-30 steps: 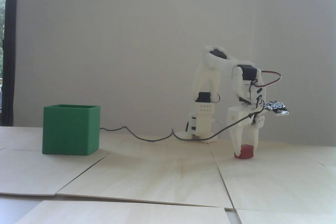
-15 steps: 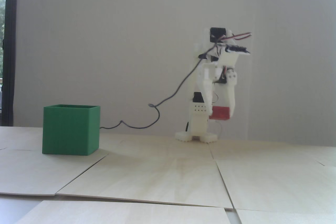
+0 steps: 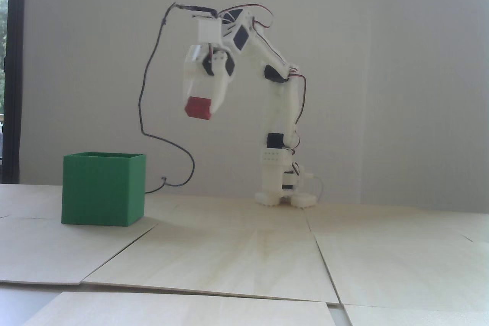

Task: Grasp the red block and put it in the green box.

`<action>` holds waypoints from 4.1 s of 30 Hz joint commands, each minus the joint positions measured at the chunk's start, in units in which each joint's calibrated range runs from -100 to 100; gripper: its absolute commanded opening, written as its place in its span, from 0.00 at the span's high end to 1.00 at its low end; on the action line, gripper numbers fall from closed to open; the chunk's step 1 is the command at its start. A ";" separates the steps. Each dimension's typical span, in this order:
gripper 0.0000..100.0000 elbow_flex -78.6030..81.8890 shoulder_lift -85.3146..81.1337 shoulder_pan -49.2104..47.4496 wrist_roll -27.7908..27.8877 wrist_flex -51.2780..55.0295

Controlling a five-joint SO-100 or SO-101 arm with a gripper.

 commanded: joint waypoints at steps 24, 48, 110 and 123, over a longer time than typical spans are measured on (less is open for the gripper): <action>0.98 -2.93 10.34 8.95 -0.24 -14.29; 0.98 -7.72 16.03 10.64 -0.14 -23.05; 0.69 -20.59 26.13 10.88 -0.19 -23.14; 0.99 -0.80 3.39 8.71 -7.53 -22.38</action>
